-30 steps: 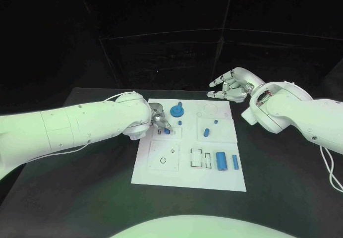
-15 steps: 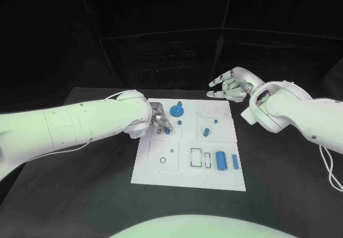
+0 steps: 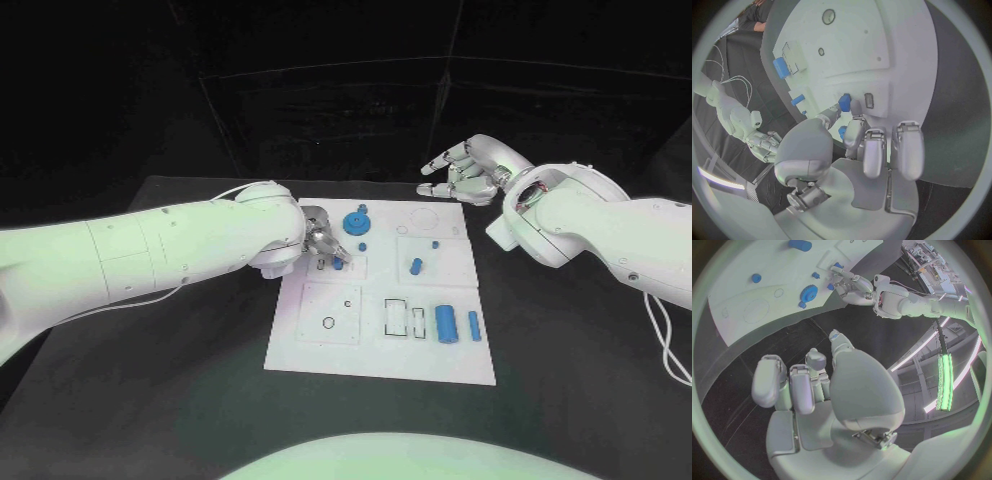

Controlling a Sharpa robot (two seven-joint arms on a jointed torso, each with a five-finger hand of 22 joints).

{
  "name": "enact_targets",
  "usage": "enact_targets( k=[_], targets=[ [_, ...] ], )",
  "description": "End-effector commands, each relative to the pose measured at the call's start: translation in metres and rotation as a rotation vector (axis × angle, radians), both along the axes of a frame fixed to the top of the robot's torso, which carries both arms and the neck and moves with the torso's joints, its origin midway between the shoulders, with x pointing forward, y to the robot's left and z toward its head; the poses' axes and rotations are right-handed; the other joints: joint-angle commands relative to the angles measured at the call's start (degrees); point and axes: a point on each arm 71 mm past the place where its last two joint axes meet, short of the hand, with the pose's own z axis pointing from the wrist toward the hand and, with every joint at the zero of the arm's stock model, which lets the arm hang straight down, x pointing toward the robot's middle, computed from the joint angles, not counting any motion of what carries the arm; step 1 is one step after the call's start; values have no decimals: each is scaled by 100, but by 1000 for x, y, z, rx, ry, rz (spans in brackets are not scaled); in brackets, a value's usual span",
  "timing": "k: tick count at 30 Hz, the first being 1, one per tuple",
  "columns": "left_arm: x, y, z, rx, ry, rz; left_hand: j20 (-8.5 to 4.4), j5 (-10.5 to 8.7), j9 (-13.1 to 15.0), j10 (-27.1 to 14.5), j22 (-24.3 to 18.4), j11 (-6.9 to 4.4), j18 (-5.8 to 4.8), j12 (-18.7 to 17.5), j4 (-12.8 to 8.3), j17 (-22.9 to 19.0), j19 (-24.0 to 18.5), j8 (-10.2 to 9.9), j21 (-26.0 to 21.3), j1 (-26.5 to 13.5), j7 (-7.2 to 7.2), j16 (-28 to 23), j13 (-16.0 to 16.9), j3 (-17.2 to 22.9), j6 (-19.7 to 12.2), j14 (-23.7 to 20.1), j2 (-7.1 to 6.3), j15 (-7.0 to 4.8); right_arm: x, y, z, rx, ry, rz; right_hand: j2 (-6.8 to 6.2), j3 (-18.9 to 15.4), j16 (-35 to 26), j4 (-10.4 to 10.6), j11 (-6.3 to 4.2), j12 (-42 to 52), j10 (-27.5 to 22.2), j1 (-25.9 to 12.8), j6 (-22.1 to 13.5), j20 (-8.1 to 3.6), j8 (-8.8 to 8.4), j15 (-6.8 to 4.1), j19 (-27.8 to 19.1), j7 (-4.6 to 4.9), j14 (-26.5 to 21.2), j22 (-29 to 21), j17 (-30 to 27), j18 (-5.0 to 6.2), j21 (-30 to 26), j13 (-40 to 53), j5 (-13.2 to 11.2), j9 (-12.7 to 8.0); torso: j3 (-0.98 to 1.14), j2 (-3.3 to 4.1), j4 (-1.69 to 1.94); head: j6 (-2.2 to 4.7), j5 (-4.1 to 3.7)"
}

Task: Assemble the parts on the task board

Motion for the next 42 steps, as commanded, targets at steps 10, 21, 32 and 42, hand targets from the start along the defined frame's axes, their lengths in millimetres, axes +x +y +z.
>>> enact_targets(
  k=[10, 21, 32, 42],
  targets=[
    [0, 1, 1, 7, -4, 12, -50, -420, 98, 57, 745, -10, -88, 67, 322, 1509, 351, 25, 49, -113, -20, 18, 40, -808, 62, 596, 16, -56, 0, 1, 1, -2, -6, 8, 13, -51, -38, 22, -9, -16, -36, 11, 42, -19, 23, -35, -35, -4, 363, -3, 429, -15, -39, -7, 15, -3, 2, -1, 2, -12, -13],
    [-3, 4, 5, -11, -16, 17, -57, -536, 145, 52, 740, -14, -85, 61, 466, 1509, 348, 25, 37, -41, -26, 18, 35, -1232, 58, 596, 23, -63, 1, 0, 1, -2, -7, 5, 12, -85, -41, 53, -7, -20, -37, -20, 41, -20, 26, -34, -36, -4, 364, -10, 427, -14, -44, -16, -5, -4, -2, -3, 5, 2, -27],
    [14, 14, 57, -92, -101, 51, -22, -546, 142, -298, 174, 82, 43, -374, 570, 1509, 116, -156, -428, 287, 90, 18, -420, -1747, -281, 596, 53, 2, 3, -2, 1, -3, -6, -1, 14, -91, -42, 60, -7, -20, -37, -25, 41, -19, 26, -34, -38, -4, 364, -15, 427, -13, -46, -17, -8, -4, 2, -2, 6, 68, -35],
    [49, 35, 78, -20, -80, 78, 129, -546, -141, -577, -74, 264, 97, -606, 582, 1509, 3, -560, -667, 697, 298, 18, -683, -2029, -569, 596, 277, 169, 3, -1, 0, -3, -5, 0, 16, -97, -42, 67, -7, -14, -33, -30, 40, -19, 27, -34, -35, -3, 364, -10, 428, -14, -44, -12, -9, -4, -5, 8, -1, 110, -6]
  ],
)
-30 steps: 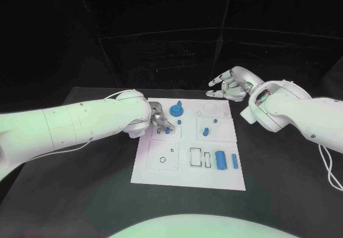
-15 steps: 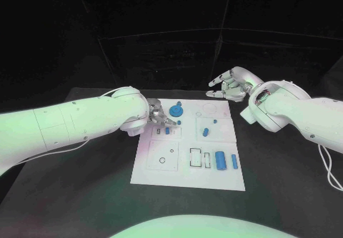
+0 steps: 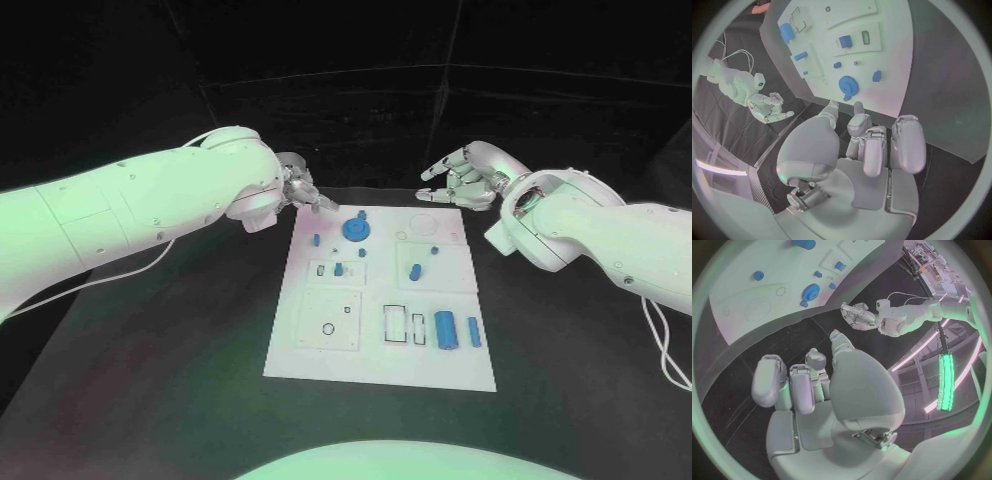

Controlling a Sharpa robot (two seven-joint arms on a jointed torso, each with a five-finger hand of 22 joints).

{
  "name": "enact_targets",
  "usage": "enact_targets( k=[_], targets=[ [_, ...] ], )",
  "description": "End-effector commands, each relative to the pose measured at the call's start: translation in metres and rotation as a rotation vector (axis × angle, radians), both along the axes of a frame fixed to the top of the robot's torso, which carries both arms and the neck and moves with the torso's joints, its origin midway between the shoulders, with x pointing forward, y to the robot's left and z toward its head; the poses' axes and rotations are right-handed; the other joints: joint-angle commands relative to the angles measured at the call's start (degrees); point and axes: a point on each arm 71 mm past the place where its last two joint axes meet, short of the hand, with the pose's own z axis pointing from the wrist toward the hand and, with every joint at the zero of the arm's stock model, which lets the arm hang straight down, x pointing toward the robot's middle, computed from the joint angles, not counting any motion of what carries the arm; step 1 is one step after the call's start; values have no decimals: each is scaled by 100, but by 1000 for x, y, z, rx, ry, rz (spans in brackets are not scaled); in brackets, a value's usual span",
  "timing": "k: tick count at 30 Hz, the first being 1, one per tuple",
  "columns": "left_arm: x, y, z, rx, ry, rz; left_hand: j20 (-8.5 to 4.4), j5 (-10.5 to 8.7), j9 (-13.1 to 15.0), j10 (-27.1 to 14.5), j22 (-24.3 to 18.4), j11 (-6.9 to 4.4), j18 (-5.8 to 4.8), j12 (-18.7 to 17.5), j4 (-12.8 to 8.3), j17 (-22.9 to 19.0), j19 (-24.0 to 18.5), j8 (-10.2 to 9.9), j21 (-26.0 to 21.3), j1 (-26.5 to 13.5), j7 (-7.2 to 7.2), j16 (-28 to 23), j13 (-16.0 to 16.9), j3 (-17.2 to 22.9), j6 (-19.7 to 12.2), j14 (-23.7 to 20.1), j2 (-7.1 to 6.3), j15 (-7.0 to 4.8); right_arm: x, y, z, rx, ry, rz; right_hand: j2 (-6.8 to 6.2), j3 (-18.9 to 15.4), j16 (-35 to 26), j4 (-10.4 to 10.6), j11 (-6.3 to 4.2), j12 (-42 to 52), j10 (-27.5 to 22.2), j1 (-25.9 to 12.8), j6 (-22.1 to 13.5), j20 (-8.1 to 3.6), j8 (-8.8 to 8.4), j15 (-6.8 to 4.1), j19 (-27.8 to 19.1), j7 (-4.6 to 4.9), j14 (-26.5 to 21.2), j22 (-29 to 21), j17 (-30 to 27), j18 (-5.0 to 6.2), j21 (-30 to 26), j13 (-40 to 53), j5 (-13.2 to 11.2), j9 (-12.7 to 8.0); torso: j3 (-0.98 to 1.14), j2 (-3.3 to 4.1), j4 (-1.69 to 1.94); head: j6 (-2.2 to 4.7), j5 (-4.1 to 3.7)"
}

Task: Assemble the parts on the task board

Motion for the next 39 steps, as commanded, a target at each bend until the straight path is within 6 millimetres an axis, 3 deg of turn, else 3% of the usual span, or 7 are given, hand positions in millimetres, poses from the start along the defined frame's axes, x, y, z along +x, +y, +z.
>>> enact_targets(
  k=[1, 13, 27, 39],
  targets=[
    [6, 1, -3, 47, 61, -37, 40, -28, -43, -45, -1, 16, 97, -26, 12, 1509, 2, -48, -20, 89, 21, 18, -15, -62, -34, 604, 42, 63, 0, 2, 1, 0, -5, 10, 17, -26, -21, -4, -7, -14, -32, -30, 40, -19, 27, -34, -35, -3, 364, 0, 424, -14, -24, -2, -9, -4, -15, 12, -9, 12, 11],
    [25, 5, -20, 126, 125, -28, 74, -28, -143, -29, 117, 33, 74, 36, -2, 1509, 52, -120, 69, 252, 36, 18, 26, -148, 27, 604, 147, 83, 0, 4, 1, 2, -6, 17, 29, -32, -25, 2, -9, -14, -32, -22, 39, -19, 28, -35, -36, -4, 364, -3, 419, -13, -26, -4, 19, -4, -11, 5, -14, 16, 34],
    [27, 3, -42, 151, 183, -42, 78, -30, -225, 6, 229, 22, 53, 106, 138, 1509, 99, -156, 155, 155, 21, 18, 64, -415, 131, 604, 131, 77, -1, 8, 2, 6, -10, 29, 34, -35, -23, 5, -9, -14, -33, -18, 38, -19, 29, -35, -37, -4, 365, -6, 423, -13, -27, -5, 36, -5, -5, 1, -10, 14, 73],
    [26, 1, -49, 166, 211, -56, 74, -30, -243, 22, 267, 16, 45, 129, 169, 1509, 114, -162, 184, 150, 13, 18, 82, -485, 159, 604, 138, 72, 0, 9, 1, 6, -9, 30, 41, -41, -26, 15, -8, -13, -32, -23, 36, -20, 28, -35, -37, -3, 364, -8, 420, -12, -29, -6, 49, -5, -2, 1, -8, -4, 73]
  ],
)
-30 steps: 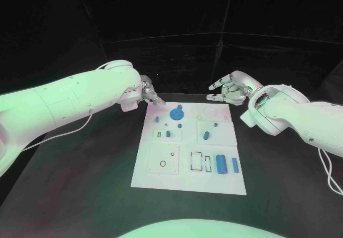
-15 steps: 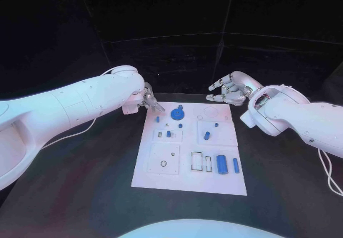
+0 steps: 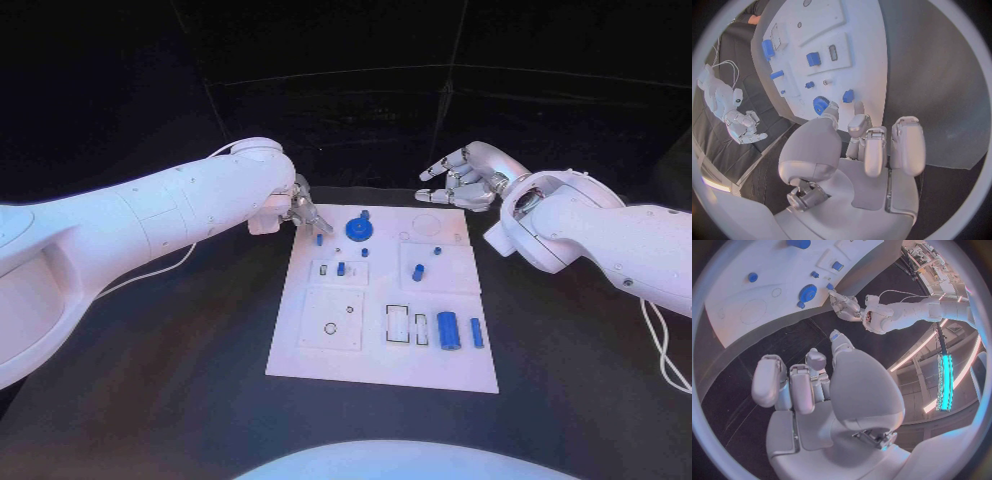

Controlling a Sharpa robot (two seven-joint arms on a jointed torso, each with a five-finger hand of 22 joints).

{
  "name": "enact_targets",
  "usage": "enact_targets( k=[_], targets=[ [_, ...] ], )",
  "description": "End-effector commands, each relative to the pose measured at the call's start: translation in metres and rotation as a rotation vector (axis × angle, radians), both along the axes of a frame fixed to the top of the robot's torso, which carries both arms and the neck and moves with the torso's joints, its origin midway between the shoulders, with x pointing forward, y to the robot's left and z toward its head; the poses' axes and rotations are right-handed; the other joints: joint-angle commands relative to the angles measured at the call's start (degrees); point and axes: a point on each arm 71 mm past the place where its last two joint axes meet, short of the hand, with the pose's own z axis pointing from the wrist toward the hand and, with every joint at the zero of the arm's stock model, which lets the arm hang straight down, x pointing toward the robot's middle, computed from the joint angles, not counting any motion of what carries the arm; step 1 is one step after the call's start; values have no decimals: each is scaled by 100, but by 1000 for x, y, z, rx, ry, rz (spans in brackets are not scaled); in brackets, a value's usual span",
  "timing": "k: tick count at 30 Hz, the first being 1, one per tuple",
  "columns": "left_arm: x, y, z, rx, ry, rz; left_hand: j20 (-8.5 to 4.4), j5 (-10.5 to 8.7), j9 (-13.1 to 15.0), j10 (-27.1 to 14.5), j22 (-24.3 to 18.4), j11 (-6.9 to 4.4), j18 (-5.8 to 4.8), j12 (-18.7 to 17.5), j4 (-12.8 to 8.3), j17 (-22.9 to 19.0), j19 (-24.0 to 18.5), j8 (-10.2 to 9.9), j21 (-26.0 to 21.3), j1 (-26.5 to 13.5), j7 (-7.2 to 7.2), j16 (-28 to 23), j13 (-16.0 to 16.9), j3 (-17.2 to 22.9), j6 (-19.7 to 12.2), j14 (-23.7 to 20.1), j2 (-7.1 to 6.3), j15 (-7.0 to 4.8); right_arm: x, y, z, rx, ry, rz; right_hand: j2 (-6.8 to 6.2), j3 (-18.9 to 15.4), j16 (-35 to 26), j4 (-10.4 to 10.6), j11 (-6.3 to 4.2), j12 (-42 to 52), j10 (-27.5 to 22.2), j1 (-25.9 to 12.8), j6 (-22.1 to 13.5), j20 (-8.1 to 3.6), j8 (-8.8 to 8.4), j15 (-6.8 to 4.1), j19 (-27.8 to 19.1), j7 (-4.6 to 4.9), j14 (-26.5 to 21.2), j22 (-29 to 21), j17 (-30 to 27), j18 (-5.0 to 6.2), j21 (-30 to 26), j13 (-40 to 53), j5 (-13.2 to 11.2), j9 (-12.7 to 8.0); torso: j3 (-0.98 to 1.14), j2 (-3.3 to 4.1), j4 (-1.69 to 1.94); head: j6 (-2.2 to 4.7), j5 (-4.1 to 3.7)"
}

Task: Assemble the parts on the task board

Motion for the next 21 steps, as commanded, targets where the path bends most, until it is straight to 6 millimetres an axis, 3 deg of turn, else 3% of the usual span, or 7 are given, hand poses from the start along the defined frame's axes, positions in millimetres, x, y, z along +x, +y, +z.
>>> enact_targets(
  k=[1, 21],
  targets=[
    [-1, -2, -1, 9, 19, -28, 34, -31, -10, 43, 203, -6, 44, 42, 2, 1509, 114, -24, 29, -29, -20, 18, 9, -37, 46, 605, 10, 31, 0, 2, 1, 1, -6, 12, 41, -32, -26, 6, -8, -13, -33, -23, 36, -20, 28, -35, -37, -3, 364, -9, 422, -13, -29, -2, 27, -5, 5, 1, 0, -3, 2],
    [-3, -8, -6, 14, 48, -56, 14, -29, -67, 92, 253, -37, 35, 95, -42, 1509, 131, -33, 63, 198, -55, 18, 43, -107, 171, 605, 173, 7, 0, 3, 1, 1, -5, 15, 41, -32, -26, 6, -8, -13, -33, -23, 36, -20, 28, -35, -37, -3, 364, -9, 422, -13, -29, -2, 27, -5, 6, -1, 1, -21, -5]
  ],
)
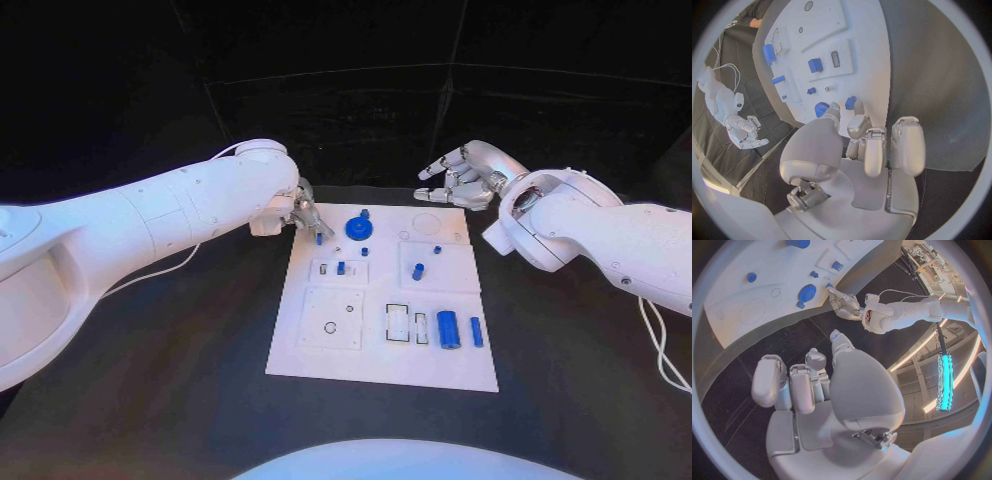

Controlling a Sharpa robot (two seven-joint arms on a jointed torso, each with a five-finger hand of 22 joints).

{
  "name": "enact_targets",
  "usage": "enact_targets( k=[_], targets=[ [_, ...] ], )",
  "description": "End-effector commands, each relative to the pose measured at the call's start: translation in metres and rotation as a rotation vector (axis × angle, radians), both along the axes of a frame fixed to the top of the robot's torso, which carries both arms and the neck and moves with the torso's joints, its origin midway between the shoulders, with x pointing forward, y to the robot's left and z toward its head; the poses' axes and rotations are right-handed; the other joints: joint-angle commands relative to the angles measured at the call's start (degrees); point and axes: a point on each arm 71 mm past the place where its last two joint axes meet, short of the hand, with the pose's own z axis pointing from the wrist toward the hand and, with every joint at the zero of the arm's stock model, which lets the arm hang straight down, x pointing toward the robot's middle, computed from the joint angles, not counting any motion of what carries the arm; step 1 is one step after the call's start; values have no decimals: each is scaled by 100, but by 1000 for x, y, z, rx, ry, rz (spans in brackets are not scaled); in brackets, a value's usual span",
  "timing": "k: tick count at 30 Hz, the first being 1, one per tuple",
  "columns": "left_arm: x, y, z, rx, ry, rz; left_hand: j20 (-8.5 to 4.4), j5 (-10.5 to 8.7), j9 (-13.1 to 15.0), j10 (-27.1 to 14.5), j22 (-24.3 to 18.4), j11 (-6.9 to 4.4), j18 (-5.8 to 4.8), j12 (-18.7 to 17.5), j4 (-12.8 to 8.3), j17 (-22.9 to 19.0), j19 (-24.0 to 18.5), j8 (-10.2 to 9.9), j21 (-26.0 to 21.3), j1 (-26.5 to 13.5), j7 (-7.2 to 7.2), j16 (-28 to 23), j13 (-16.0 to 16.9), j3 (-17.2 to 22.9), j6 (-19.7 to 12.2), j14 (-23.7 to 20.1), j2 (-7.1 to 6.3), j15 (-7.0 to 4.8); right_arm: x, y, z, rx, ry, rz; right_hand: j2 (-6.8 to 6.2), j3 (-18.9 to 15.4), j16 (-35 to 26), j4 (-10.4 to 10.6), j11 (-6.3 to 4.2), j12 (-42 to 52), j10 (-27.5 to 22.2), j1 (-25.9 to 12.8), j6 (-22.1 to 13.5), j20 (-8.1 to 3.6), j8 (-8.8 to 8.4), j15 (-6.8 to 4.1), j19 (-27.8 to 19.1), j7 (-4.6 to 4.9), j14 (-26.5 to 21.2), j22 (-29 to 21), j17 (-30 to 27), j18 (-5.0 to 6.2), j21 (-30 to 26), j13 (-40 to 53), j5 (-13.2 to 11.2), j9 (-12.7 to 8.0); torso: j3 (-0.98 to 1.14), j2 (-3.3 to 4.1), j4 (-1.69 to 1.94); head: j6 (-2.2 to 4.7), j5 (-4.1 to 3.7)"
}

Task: Assemble the parts on the task board

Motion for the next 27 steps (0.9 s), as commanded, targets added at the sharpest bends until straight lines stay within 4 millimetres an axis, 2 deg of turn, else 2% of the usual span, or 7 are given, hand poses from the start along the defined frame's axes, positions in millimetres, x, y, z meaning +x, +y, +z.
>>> enact_targets(
  k=[1, 13, 17, 22, 27],
  targets=[
    [0, -1, 0, 6, 13, -21, 13, -29, -14, 50, 255, 5, 35, 33, -19, 1509, 131, -35, 31, 52, -6, 18, 1, -18, 45, 605, 25, 6, 0, 2, 1, 0, -5, 12, 41, -26, -26, 0, -8, -13, -33, -23, 36, -20, 28, -35, -37, -3, 364, -9, 423, -13, -29, -3, 27, -5, 1, 0, -2, -6, 1],
    [0, -3, 0, 0, 3, -19, 3, -28, -80, 56, 273, -3, 32, 34, -176, 1509, 134, -88, 37, 393, -10, 18, -10, 114, 74, 605, 293, -2, 0, 2, 1, 2, -4, 13, 48, -32, -26, 8, -8, -8, -29, -26, 38, -20, 30, -35, -36, -4, 365, -8, 425, -13, -29, 1, 36, -5, 1, 0, -1, -18, -5],
    [1, -4, 0, -5, -4, -18, -2, -29, -116, 47, 274, -10, 33, 22, -304, 1509, 132, -126, 32, 597, -18, 18, -27, 242, 67, 605, 415, -9, 0, 2, 1, 2, -4, 13, 48, -32, -26, 8, -8, -8, -29, -26, 38, -20, 30, -35, -36, -4, 365, -8, 425, -13, -29, 1, 36, -5, 1, -1, -2, -18, -9],
    [1, -4, 1, -10, -9, -18, -12, -26, -159, 28, 266, -37, 36, -1, -499, 1509, 125, -178, 20, 893, -42, 18, -48, 484, 38, 605, 590, -25, 0, 2, 1, 2, -4, 14, 48, -32, -26, 8, -8, -8, -29, -26, 38, -20, 30, -35, -36, -4, 365, -8, 425, -13, -29, 1, 36, -5, 0, 0, -1, -25, -12],
    [1, -5, 1, -14, -9, -24, -38, -18, -219, -20, 256, -59, 41, -55, -930, 1509, 116, -256, 3, 1399, -60, 18, -83, 994, -29, 605, 730, -54, 0, 2, 1, 2, -2, 14, 48, -32, -26, 8, -8, -8, -29, -26, 38, -20, 30, -35, -36, -4, 365, -8, 425, -13, -29, 1, 36, -5, -2, -1, -1, -35, -12]
  ],
)
